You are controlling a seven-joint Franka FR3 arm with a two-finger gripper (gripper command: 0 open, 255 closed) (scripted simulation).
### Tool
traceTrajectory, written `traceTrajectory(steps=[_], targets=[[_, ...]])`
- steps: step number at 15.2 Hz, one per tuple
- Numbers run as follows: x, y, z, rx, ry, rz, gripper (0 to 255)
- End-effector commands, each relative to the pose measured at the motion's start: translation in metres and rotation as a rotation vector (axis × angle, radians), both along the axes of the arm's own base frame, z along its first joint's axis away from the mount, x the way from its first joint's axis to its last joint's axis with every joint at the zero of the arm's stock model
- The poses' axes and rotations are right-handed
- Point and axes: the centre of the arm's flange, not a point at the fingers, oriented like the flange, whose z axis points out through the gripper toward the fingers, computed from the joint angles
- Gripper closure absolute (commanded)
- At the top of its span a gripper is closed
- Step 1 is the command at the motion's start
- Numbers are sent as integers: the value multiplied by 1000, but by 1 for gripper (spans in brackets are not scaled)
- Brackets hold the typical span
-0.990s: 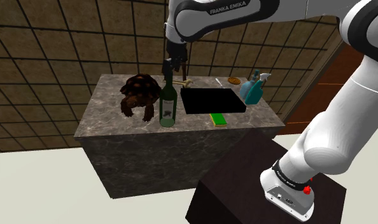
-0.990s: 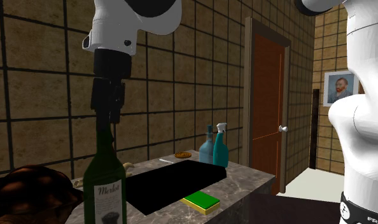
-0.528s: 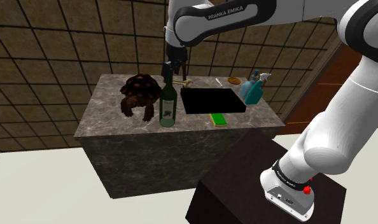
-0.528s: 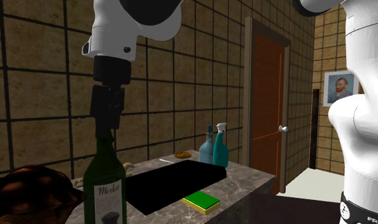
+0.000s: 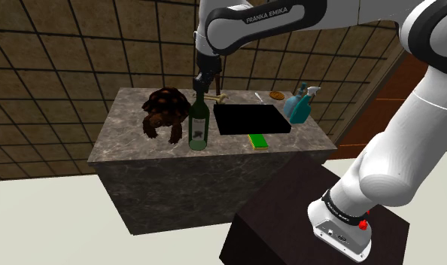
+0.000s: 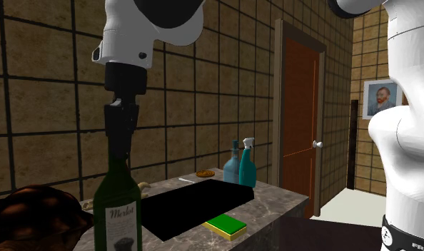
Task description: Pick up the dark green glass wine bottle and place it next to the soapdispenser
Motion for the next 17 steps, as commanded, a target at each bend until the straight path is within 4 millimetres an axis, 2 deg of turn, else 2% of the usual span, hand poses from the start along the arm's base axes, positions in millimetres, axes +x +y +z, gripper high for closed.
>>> traceTrajectory(steps=[1,4,17], targets=[[0,0,0,0,0,0,255],[0,0,0,0,0,0,255],[0,0,68,0,0,0,255]])
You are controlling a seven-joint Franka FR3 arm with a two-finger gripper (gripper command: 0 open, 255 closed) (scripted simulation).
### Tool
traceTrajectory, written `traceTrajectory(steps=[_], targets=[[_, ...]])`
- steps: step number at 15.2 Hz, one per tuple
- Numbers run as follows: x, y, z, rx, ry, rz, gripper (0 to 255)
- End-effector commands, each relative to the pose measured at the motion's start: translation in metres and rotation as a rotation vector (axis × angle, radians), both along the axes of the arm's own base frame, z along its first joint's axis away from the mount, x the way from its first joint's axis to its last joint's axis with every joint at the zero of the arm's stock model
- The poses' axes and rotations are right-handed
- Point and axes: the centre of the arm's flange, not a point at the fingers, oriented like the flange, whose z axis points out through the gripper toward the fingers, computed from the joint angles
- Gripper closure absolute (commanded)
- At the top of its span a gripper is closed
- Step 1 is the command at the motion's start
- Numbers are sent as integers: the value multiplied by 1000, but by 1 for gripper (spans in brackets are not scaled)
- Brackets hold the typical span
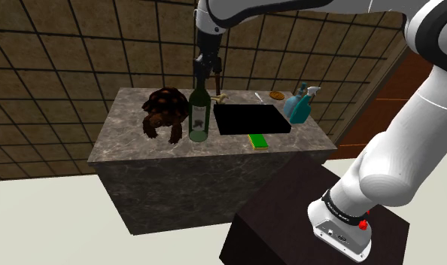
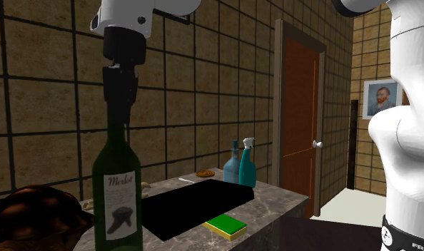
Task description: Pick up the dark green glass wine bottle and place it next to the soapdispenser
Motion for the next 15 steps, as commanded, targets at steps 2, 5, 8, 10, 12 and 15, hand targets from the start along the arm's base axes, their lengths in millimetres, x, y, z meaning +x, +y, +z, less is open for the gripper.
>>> traceTrajectory(steps=[2,5,8,10,12,15], targets=[[0,0,18,0,0,0,255],[0,0,34,0,0,0,255],[0,0,49,0,0,0,255],[0,0,60,0,0,0,255],[0,0,71,0,0,0,255],[0,0,86,0,0,0,255]])
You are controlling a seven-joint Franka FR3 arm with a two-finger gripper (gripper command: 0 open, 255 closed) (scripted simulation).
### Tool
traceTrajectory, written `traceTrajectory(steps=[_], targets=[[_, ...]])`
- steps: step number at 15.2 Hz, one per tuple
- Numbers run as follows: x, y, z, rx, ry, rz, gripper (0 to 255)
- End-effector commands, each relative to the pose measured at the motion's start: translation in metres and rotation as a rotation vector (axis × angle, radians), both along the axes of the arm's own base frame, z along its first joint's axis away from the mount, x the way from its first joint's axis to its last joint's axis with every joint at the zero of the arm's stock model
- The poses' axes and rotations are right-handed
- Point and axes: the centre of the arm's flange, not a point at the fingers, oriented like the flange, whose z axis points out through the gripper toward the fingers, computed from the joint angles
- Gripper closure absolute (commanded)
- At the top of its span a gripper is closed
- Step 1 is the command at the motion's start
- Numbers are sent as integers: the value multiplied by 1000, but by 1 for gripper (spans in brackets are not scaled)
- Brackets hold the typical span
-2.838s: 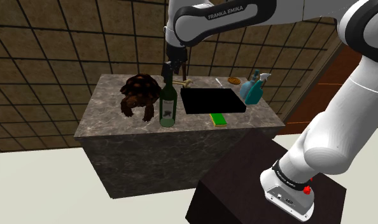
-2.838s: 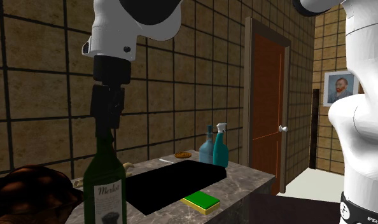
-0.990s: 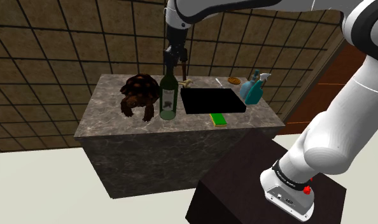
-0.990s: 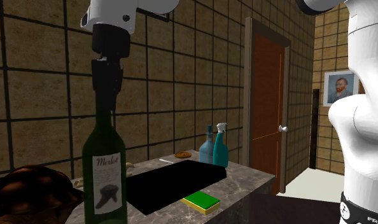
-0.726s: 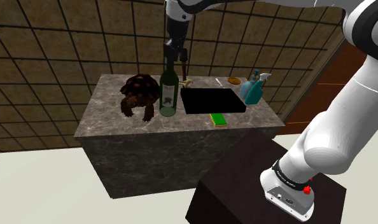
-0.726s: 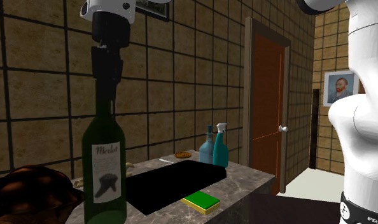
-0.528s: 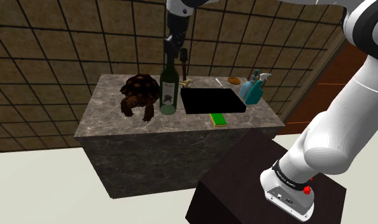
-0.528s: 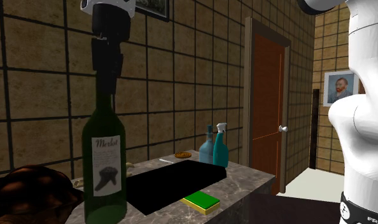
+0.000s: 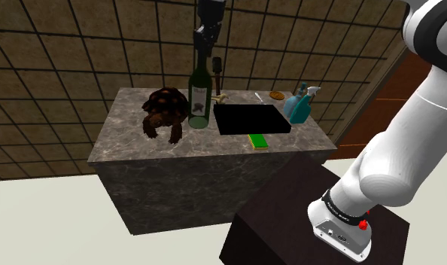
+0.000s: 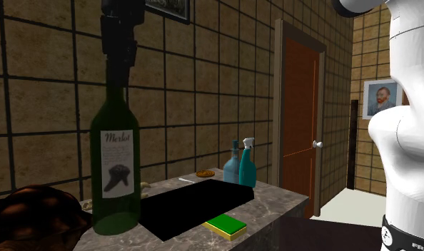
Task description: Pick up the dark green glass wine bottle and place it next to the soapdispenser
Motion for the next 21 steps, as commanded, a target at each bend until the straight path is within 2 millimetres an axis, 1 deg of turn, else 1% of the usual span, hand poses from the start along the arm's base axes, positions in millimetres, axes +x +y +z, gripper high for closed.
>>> traceTrajectory(steps=[1,21], targets=[[0,-1,12,0,0,0,255],[0,-1,117,0,0,0,255]])
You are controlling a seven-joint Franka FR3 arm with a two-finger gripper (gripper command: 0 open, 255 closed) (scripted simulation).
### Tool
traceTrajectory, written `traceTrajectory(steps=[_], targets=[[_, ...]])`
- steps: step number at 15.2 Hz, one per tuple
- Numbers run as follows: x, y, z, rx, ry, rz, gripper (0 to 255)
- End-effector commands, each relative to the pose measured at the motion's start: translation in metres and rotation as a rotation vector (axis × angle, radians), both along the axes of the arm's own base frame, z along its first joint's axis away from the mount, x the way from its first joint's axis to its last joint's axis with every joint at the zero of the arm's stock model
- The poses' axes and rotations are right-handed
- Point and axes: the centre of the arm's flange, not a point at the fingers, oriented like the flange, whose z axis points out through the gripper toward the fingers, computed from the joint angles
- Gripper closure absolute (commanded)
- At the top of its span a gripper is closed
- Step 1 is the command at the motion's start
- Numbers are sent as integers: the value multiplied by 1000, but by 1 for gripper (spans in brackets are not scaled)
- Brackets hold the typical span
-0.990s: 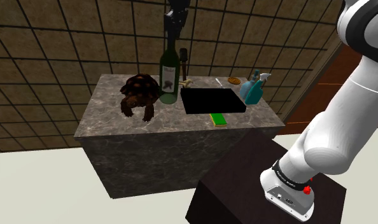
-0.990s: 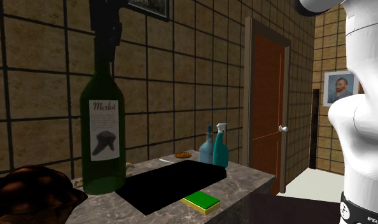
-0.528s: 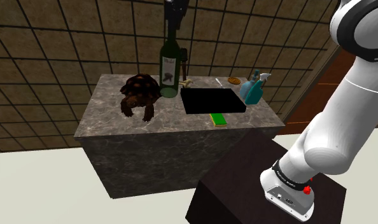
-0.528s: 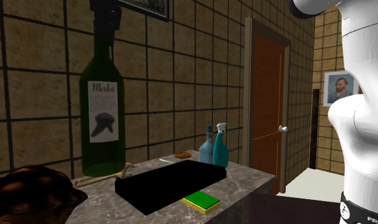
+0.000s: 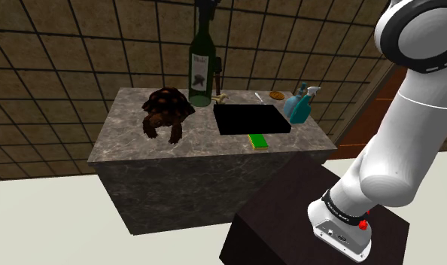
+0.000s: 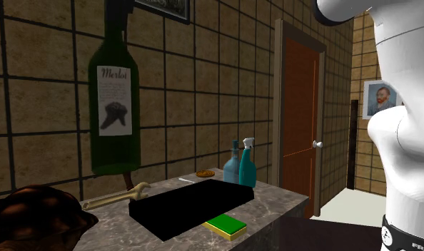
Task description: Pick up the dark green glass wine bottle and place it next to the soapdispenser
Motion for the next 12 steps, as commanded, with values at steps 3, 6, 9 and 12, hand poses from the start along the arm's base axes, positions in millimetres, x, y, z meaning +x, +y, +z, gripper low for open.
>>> traceTrajectory(steps=[3,6,9,12], targets=[[-1,-1,21,0,0,0,255],[-1,-1,37,0,0,0,255],[-7,-12,44,0,0,0,255],[-27,-47,44,0,0,0,255]])
